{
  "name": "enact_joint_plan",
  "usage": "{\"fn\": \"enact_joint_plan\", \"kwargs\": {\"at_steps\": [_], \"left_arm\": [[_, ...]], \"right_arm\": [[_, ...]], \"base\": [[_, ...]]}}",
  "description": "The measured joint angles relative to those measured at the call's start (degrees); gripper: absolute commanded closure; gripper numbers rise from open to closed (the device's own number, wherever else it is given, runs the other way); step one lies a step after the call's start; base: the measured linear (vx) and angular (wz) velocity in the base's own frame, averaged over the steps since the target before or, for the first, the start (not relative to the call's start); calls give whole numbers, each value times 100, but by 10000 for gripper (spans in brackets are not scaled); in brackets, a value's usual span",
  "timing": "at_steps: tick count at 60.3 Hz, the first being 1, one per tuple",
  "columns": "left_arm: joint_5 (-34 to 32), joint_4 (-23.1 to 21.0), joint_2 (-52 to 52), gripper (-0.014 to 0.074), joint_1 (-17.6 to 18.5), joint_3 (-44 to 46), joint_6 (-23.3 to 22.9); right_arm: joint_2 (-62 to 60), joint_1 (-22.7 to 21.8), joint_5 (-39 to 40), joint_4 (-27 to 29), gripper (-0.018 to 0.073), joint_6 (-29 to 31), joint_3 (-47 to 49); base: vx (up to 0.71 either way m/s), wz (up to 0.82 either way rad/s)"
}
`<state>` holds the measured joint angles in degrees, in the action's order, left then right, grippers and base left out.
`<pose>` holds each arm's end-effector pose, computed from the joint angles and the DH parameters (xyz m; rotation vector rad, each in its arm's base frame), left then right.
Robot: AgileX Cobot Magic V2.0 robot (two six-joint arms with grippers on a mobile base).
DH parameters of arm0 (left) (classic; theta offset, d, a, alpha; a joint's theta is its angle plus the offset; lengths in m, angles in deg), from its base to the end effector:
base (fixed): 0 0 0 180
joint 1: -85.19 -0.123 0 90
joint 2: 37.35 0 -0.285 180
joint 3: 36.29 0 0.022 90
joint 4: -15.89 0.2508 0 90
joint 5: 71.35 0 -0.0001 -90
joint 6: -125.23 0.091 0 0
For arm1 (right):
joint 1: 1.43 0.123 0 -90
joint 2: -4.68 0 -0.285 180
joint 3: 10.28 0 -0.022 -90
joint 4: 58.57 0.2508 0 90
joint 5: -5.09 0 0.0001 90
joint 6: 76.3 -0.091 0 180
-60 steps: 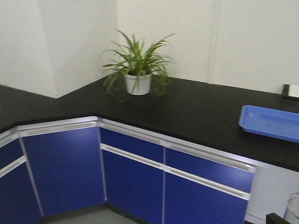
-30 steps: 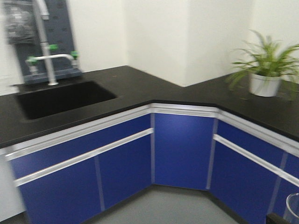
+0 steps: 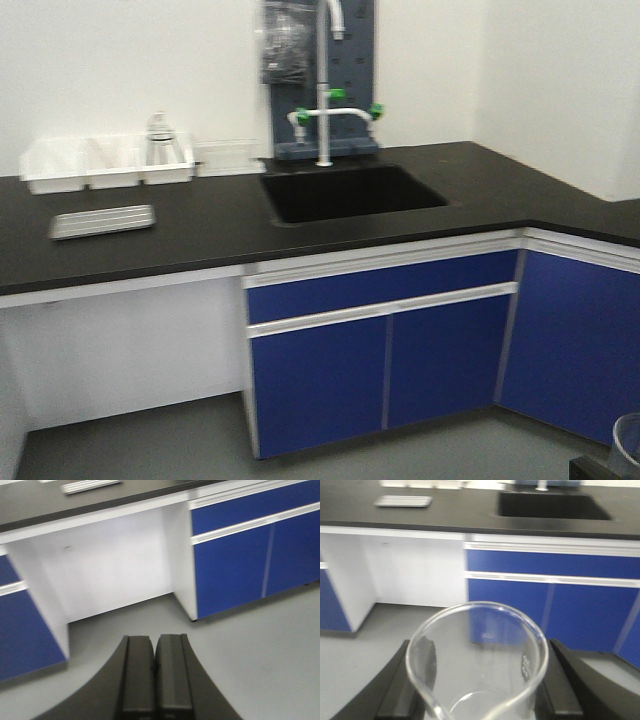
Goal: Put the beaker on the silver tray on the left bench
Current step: 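Drive the base to the bench with the silver tray, holding the beaker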
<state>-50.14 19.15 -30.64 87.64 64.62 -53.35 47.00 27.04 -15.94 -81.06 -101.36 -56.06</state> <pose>0.0525 -0.0004 0.1699 0.0983 1.8647 0.0434 0.1159 0.0486 0.3178 -0.3072 1.8589 0.2592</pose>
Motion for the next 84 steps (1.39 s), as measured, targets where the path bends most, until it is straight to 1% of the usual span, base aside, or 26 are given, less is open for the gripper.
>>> {"fn": "enact_joint_plan", "kwargs": {"at_steps": [24,49,64,84], "left_arm": [[0,0,0,595,0,0,0],[0,0,0,595,0,0,0],[0,0,0,595,0,0,0],[0,0,0,595,0,0,0]], "right_arm": [[0,0,0,-5,571,0,0],[0,0,-5,-5,571,0,0],[0,0,-5,-5,571,0,0],[0,0,2,-5,571,0,0]], "base": [[3,67],[20,51],[33,28],[39,6]]}}
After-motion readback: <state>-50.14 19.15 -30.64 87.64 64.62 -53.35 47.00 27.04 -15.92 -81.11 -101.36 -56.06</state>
